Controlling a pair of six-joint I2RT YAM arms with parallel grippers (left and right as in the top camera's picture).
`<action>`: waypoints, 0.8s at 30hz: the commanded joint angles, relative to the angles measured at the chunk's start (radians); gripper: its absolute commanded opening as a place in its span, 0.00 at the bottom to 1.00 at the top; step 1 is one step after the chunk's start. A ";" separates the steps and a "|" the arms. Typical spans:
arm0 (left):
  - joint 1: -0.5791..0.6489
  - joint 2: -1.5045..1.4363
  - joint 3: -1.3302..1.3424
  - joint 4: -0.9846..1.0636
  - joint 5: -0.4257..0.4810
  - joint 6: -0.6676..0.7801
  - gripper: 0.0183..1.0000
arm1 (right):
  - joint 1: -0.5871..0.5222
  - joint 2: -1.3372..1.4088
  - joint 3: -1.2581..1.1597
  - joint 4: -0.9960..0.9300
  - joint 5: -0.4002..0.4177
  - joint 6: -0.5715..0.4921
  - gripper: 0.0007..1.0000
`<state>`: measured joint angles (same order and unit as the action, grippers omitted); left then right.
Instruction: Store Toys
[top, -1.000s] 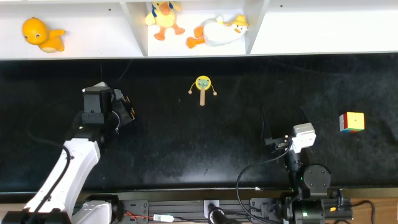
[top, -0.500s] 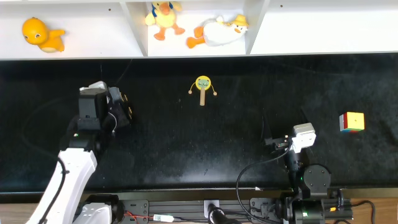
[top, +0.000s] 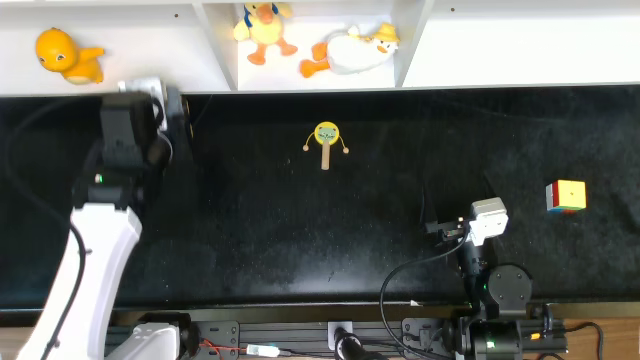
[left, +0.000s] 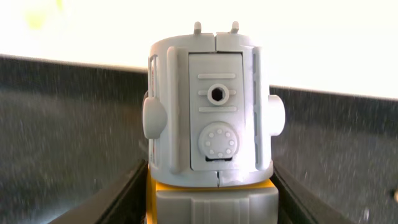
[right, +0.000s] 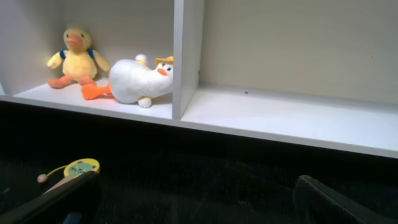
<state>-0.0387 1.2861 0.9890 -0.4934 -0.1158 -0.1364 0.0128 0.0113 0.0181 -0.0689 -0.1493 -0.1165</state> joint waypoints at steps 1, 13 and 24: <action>0.004 0.112 0.130 0.004 -0.017 0.036 0.34 | -0.007 -0.008 -0.014 0.006 0.002 -0.003 1.00; 0.004 0.388 0.376 0.009 -0.016 0.036 0.37 | -0.007 -0.008 -0.014 0.006 0.002 -0.003 1.00; 0.005 0.460 0.415 0.043 -0.010 0.035 1.00 | -0.007 -0.008 -0.014 0.006 0.002 -0.003 1.00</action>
<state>-0.0387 1.7500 1.3708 -0.4496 -0.1173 -0.1116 0.0128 0.0113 0.0181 -0.0689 -0.1493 -0.1165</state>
